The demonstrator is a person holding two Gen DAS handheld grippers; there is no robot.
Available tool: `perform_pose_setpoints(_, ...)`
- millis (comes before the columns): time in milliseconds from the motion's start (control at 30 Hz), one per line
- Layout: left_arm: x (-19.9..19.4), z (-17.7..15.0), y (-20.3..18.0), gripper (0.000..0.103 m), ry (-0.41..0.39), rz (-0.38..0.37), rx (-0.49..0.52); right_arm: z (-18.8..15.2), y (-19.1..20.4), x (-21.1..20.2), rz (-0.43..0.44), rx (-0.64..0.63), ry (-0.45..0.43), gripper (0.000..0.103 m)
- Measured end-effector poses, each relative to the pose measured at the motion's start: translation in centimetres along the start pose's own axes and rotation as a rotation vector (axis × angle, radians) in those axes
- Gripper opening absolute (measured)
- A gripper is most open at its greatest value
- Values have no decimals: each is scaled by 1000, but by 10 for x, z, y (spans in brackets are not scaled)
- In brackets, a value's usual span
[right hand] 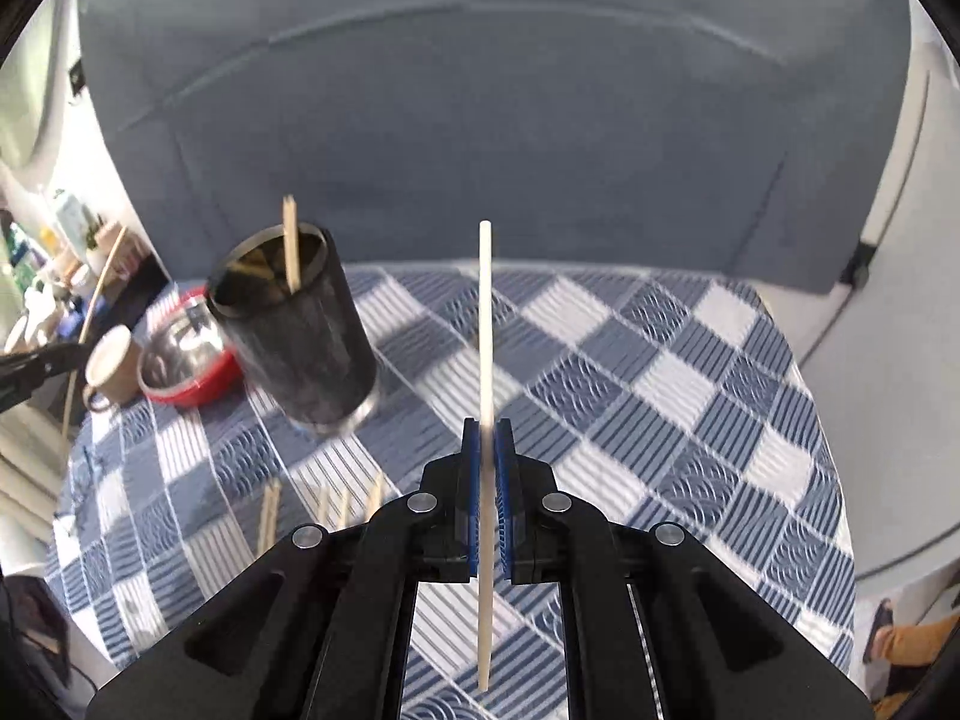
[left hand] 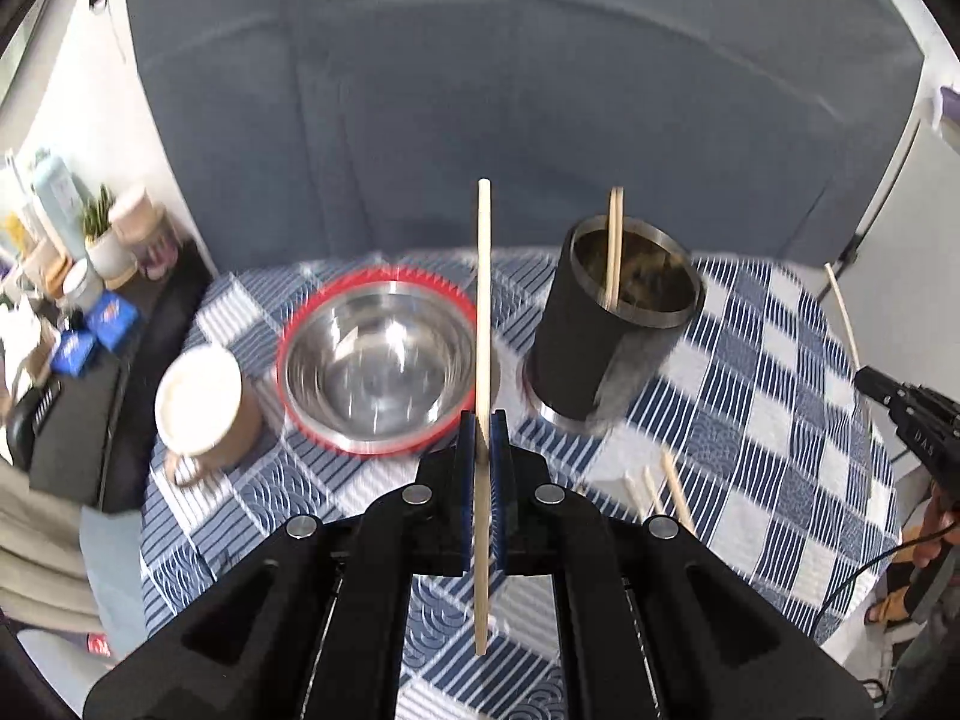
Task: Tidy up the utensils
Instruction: 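Raise the left tool's chopstick over the black holder while the right tool carries its chopstick there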
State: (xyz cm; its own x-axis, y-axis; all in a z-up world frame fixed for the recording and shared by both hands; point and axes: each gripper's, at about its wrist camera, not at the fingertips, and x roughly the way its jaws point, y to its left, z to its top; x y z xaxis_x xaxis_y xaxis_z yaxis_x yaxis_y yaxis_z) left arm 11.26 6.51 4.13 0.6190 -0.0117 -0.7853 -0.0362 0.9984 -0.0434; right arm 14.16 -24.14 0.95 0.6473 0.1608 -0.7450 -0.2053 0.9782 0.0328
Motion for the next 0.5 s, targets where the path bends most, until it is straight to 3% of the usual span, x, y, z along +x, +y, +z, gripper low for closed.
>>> perform_pose_setpoints(367,-16,69,-18,5,-155,-67,11,71,21,-11,131,-5,-142,5)
perform_pose_setpoints(500,1,86,-25,5,-152,-134,-12,96,28,-2,177,6,-148,5)
